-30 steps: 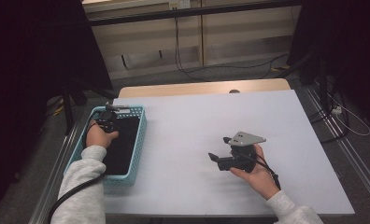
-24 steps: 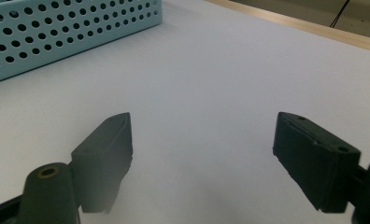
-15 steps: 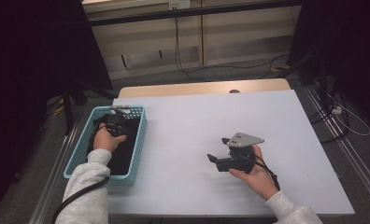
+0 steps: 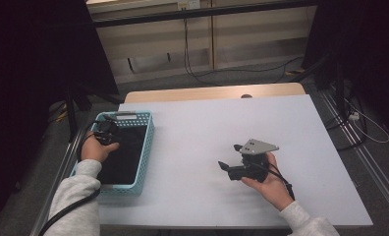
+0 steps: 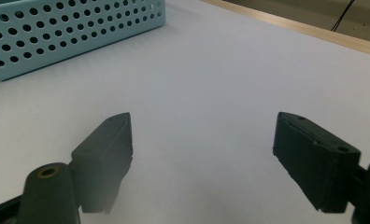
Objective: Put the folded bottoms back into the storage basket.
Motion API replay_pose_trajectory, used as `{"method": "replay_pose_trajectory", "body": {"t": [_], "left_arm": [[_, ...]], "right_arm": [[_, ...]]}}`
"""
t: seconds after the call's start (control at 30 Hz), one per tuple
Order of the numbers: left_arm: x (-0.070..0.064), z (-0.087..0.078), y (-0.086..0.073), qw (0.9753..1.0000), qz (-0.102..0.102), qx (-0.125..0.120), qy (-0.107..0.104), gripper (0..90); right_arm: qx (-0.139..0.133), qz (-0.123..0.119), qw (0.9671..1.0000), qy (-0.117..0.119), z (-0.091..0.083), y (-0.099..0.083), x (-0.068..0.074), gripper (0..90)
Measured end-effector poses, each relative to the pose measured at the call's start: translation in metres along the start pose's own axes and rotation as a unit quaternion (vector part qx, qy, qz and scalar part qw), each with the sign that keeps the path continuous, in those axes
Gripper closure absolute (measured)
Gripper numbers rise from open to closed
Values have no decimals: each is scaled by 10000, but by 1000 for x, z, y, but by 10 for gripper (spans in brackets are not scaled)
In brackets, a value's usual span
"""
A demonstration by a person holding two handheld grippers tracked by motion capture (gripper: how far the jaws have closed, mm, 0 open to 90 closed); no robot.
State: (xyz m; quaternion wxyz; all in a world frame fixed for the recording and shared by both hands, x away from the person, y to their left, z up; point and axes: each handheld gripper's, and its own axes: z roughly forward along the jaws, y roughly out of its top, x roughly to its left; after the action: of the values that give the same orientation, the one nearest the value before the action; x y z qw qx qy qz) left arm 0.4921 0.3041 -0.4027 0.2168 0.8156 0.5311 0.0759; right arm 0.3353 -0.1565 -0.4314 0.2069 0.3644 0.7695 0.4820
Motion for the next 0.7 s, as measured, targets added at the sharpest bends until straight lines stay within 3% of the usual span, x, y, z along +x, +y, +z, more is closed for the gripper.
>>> {"method": "replay_pose_trajectory", "body": {"t": [0.13,0.23,0.37,0.43,0.57,0.7], "left_arm": [[12,-8,-8,9996,-231,32,174,865],[19,-7,-14,9985,-414,209,276,900],[21,3,-18,9975,-431,393,410,900],[25,6,-20,9973,-580,293,353,900],[28,8,-16,9967,-527,281,555,900],[33,9,-14,9964,-593,214,570,900]], "right_arm": [[-15,-1,10000,4,0,1,0,191],[-37,-15,10000,6,0,1,1,191],[-34,-34,10000,8,0,2,2,191],[-33,-25,10000,-5,0,1,2,191],[-24,-29,10000,7,0,1,1,191],[-10,-16,10000,0,0,1,0,191]]}}
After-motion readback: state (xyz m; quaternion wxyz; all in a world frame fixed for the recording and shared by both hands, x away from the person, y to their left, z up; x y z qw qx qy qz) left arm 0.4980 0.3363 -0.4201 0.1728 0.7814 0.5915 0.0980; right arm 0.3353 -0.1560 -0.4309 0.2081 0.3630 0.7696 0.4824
